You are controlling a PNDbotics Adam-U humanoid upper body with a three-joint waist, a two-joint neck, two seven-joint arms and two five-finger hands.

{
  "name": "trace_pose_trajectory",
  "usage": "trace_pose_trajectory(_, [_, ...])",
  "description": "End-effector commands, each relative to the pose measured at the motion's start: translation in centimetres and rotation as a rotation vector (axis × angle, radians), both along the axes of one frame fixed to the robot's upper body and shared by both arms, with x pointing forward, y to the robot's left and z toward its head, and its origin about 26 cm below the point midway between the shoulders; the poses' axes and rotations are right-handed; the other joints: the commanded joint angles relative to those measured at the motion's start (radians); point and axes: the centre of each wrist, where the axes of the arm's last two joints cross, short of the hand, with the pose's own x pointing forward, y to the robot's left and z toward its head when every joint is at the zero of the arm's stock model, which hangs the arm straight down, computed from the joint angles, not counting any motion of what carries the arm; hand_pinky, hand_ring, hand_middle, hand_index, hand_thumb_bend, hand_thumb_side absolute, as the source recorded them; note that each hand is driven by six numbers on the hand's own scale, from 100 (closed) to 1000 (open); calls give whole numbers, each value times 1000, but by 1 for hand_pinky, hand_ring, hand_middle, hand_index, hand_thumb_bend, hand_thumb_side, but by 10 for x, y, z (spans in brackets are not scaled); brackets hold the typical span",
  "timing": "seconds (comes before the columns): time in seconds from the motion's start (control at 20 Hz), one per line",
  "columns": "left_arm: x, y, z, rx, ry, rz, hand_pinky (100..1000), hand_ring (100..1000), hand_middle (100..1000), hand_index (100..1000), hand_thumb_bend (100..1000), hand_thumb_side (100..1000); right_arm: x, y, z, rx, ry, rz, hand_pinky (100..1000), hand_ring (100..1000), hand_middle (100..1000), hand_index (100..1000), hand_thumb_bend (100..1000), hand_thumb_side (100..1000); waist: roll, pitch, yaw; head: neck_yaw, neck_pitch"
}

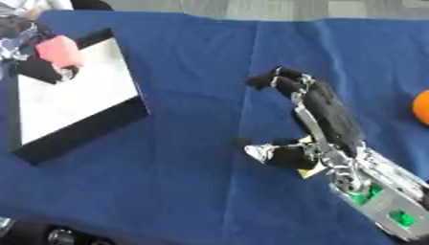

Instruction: Pick up the objects with one hand, pass them to the other hand, and then place them into the box on the other side of the table.

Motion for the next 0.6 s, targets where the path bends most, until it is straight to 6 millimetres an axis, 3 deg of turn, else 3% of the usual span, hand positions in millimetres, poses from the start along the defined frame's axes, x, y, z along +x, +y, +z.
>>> trace_pose_trajectory(0.05, [2, 6, 14, 58, -35, 20, 951, 900, 838, 928, 581, 651, -1, -1, 8, -8, -27, 7, 736, 692, 604, 754, 641, 192, -12, 0, 0, 0, -2])
trace_pose_trajectory(0.25, [2, 6, 17, 86, -43, 24, 966, 903, 840, 932, 588, 656, -1, -2, 8, -2, -29, 6, 736, 692, 604, 754, 641, 192, -13, -1, 1, 2, -2])
trace_pose_trajectory(0.35, [2, 6, 18, 89, -44, 23, 962, 900, 836, 928, 574, 610, -1, -2, 8, -1, -30, 7, 737, 692, 604, 754, 640, 192, -13, -2, 1, 2, -2])
trace_pose_trajectory(0.45, [1, 5, 21, 81, -54, 22, 940, 878, 810, 898, 483, 410, -1, -3, 8, -1, -34, 7, 738, 694, 605, 754, 640, 192, -13, -4, 2, 0, -2])
trace_pose_trajectory(0.6, [-6, 0, 32, 34, -111, 9, 924, 841, 803, 835, 120, 294, -1, -4, 8, 0, -39, 7, 740, 696, 607, 755, 638, 193, -13, -7, 3, -7, -2])
